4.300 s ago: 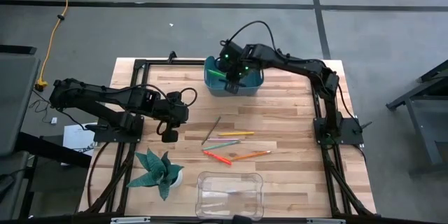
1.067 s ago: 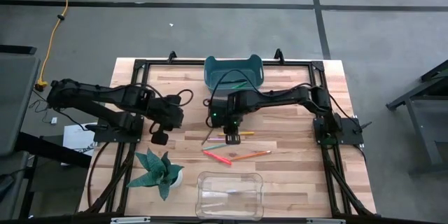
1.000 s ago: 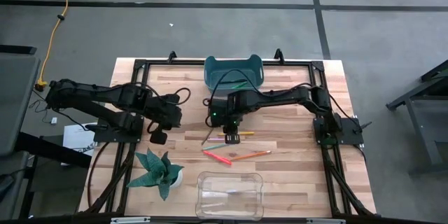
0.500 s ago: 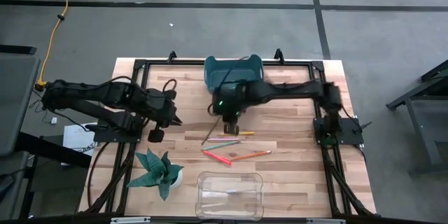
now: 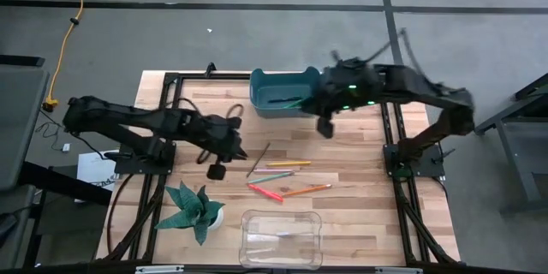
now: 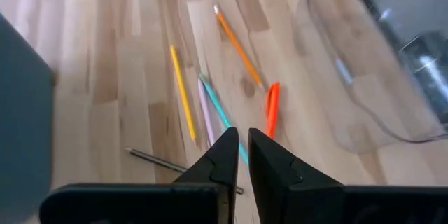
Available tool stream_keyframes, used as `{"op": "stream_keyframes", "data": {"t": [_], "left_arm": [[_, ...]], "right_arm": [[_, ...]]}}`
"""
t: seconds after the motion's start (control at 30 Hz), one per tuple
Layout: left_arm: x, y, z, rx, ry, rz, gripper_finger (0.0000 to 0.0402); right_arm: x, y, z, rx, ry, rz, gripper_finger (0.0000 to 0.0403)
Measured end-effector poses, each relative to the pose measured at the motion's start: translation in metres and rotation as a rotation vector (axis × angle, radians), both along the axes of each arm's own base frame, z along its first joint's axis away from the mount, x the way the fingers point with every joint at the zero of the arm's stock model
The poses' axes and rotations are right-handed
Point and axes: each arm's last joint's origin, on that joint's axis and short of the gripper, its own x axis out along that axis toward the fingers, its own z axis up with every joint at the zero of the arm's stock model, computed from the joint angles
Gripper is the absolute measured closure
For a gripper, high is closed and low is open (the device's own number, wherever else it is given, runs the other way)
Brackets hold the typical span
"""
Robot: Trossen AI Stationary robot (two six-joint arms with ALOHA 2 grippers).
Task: Sort pens & pencils
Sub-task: Put the purple pen into the dark blue bin
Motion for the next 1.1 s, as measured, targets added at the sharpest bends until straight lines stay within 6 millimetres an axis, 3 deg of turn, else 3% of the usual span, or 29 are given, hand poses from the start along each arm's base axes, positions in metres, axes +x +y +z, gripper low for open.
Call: {"op": "stream_keyframes", "data": {"t": [0.13,0.27,0.8,1.1], "left_arm": [[0.02,0.0,-0.023,-0.004,0.072,-0.003,0.0378],[0.034,0.0,-0.04,-0.023,0.113,0.025,0.0378],[0.066,0.006,-0.075,-0.079,0.199,0.146,0.0374],[0.093,0.025,-0.079,-0.06,0.274,0.14,0.0308]], "right_arm": [[-0.033,0.005,0.011,-0.04,0.006,-0.081,0.0352],[-0.052,0.01,0.014,-0.048,0.031,-0.107,0.0352],[-0.064,0.016,0.0,-0.052,0.224,-0.076,0.0352],[-0.068,0.024,-0.002,-0.057,0.265,-0.04,0.0352]]}}
